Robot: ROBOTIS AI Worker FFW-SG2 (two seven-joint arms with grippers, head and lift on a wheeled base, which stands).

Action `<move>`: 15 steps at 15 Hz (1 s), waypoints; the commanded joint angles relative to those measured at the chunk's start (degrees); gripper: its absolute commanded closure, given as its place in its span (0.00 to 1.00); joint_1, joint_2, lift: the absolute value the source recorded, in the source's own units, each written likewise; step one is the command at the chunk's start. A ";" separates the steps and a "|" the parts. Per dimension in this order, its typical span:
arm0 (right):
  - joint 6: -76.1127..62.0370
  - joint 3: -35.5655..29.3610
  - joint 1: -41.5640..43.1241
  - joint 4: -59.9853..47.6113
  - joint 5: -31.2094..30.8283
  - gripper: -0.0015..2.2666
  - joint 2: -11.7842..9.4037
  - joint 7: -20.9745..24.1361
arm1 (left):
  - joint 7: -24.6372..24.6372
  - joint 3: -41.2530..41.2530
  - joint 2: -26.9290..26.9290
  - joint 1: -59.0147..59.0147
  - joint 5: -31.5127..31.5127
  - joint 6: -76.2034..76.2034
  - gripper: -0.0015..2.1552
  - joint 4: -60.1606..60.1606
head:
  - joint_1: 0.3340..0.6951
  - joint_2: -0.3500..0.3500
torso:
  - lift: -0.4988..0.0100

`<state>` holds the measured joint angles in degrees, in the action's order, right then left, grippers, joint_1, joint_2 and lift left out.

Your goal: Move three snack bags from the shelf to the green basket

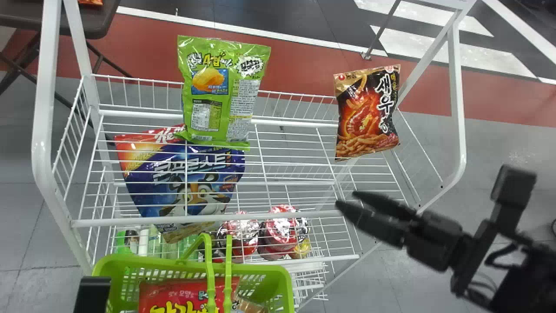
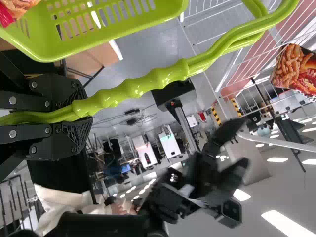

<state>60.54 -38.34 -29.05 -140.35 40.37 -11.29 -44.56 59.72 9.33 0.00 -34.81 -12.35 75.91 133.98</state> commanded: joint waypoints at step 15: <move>-32.28 21.82 28.70 42.52 -27.98 0.08 -10.25 25.14 | -0.04 -0.10 -0.15 1.24 0.22 0.34 0.81 -1.36 | 1.00 0.00 | 0.90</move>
<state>28.12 -17.85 -1.84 -101.25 13.21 -20.99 -19.55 59.67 9.23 0.00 -33.58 -12.13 76.26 132.54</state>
